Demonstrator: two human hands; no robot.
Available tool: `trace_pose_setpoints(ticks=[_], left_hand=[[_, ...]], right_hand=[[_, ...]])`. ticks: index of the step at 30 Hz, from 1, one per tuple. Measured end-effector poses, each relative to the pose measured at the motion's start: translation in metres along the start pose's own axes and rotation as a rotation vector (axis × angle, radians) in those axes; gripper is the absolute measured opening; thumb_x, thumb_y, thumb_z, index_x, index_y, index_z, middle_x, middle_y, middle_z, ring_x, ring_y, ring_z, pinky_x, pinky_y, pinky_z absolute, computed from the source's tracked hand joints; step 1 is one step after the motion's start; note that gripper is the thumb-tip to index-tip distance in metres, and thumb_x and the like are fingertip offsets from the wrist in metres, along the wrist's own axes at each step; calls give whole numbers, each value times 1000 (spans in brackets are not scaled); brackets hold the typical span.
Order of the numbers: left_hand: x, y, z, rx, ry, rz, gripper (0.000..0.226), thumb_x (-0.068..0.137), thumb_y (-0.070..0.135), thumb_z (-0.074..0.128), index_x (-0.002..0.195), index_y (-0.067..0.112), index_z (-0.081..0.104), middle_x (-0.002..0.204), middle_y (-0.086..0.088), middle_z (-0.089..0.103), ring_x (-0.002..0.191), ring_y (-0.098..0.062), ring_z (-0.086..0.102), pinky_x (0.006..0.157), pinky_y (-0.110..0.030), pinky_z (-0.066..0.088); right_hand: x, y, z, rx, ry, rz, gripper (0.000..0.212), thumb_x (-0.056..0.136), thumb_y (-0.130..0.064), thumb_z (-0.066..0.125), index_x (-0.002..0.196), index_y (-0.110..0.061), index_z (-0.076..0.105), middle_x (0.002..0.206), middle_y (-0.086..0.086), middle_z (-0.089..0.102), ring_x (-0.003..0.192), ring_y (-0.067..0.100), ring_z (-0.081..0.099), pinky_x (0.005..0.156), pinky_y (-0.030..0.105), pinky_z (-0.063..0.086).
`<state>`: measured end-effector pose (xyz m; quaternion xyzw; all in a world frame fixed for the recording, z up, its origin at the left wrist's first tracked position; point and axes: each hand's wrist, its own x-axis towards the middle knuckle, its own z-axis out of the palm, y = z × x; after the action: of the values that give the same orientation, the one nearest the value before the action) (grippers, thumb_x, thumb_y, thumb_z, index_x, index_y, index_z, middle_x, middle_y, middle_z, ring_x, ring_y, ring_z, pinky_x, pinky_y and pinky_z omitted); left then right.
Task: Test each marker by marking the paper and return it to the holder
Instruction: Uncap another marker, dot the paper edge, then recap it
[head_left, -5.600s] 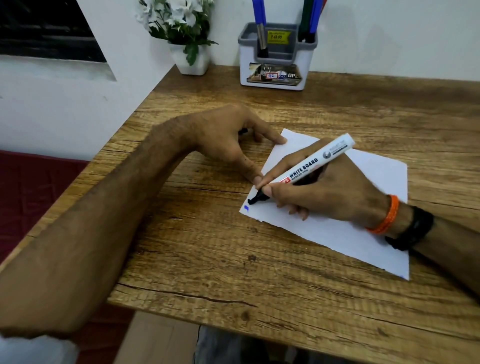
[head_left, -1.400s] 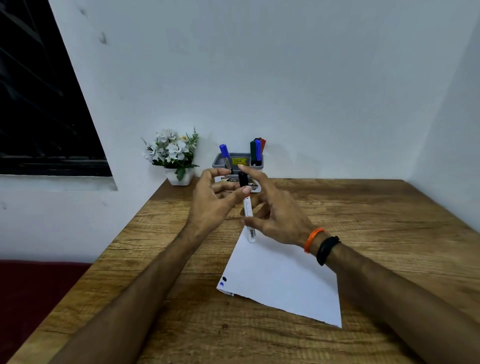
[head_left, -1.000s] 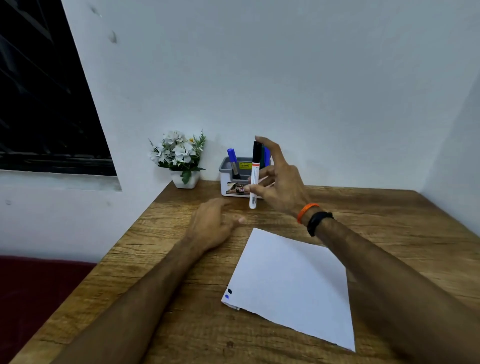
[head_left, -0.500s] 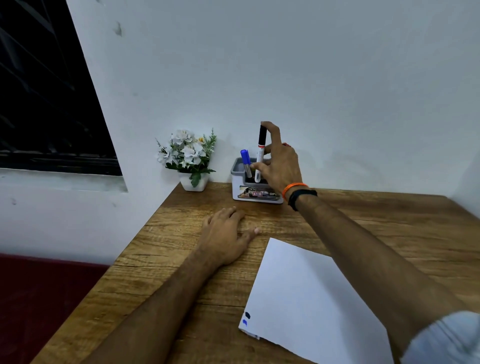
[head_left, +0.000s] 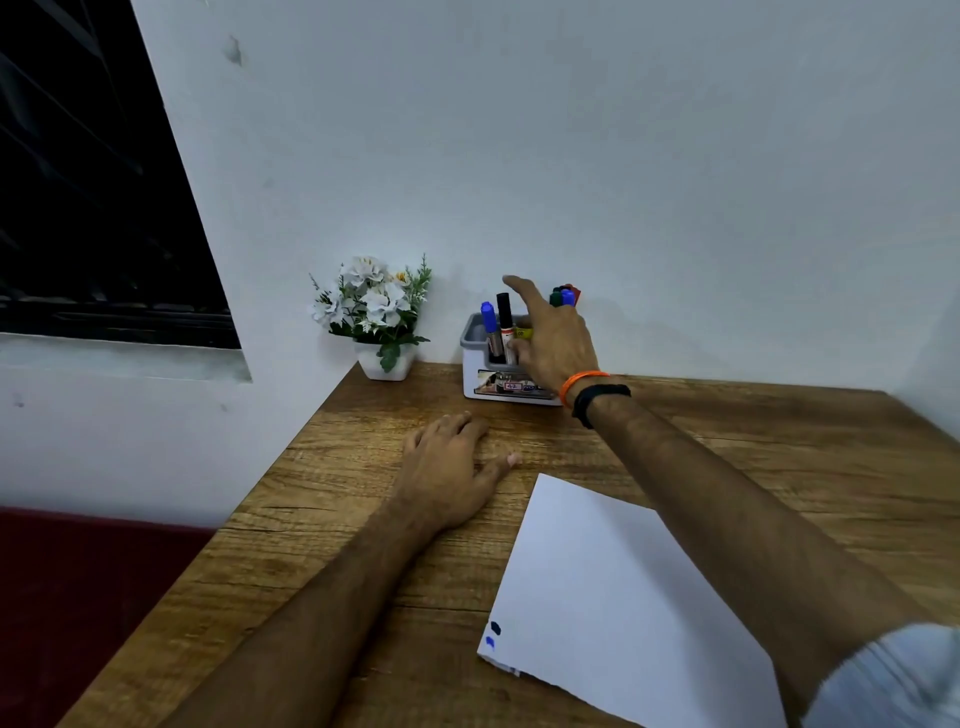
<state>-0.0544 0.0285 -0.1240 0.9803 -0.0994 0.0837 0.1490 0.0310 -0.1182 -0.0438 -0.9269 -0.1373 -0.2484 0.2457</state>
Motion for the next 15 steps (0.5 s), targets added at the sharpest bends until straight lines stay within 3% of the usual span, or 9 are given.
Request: trace_pose_setpoints(ticks=[5,10,15], left_hand=[[-1,2,-2,5,0,3,67,91,67,35,144,27,39,155,-1,33,143,-18,26,116,-45,15],[-2,2,-3,3,-18,-5,67,91,67,35,144,26,39,156,-2,32,144,-20,25,117,-46,16],[-2,4,-5,12,-30,-7,66,92,66,35,145,26,39,156,-2,31,144,-19,26,117,-45,16]], right_hand=[[-9,5,-2,56,112,-19,67,84,-10,71,143,-24,40,122,6,70,105,30,68,95,46,53],[-26,19,-12,115,235,-13,40,85,-19,72,121,-18,56,95,-3,75,87,23,71,80,43,58],[-39,33,-20,139,236,74,30,86,-25,71,113,-17,61,94,0,75,80,21,70,80,37,58]])
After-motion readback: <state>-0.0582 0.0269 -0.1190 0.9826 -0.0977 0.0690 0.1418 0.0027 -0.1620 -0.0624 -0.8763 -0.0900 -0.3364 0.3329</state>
